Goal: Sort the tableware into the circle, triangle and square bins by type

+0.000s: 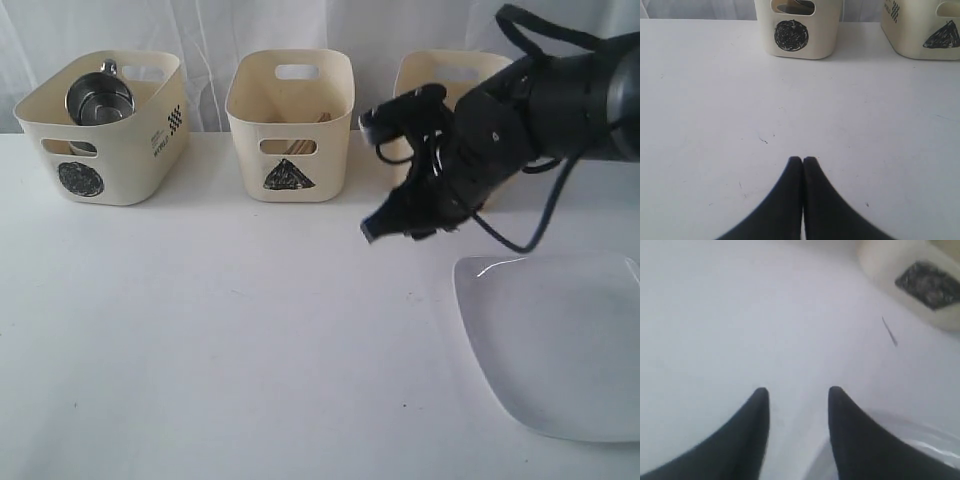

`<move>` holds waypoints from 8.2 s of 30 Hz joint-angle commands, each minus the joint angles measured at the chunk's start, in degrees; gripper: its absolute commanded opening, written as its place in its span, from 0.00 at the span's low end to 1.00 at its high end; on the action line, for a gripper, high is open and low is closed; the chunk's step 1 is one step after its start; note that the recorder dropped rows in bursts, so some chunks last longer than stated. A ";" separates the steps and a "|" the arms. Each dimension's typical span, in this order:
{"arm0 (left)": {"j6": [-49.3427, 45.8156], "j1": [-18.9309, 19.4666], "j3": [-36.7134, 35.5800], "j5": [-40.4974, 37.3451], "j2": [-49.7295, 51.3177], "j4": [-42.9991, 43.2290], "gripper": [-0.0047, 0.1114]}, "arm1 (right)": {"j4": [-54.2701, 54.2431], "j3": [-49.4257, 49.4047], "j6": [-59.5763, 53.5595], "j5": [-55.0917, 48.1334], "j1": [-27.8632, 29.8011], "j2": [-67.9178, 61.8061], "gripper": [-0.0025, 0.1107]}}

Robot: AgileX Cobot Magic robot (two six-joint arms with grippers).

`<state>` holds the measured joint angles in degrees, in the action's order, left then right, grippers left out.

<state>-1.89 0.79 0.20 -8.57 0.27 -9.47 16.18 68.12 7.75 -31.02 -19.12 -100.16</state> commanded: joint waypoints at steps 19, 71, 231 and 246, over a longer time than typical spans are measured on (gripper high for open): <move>0.22 0.08 -0.20 0.02 -0.27 -0.26 0.04 | 20.50 -20.93 18.14 -18.03 -19.11 4.69 0.49; 0.22 0.08 -0.20 0.02 -0.27 -0.26 0.04 | 20.67 -20.93 29.28 -13.75 -16.36 18.83 0.02; 0.22 0.19 -0.20 0.02 -0.27 -0.26 0.04 | 20.41 -50.39 30.31 6.25 6.03 77.11 0.02; 0.22 0.19 -0.20 0.02 -0.27 -0.26 0.04 | 19.32 -62.24 27.72 8.86 6.03 95.65 0.02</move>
<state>-1.89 0.79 0.20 -8.57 0.27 -9.47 35.72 6.29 35.87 -23.35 -12.94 -5.42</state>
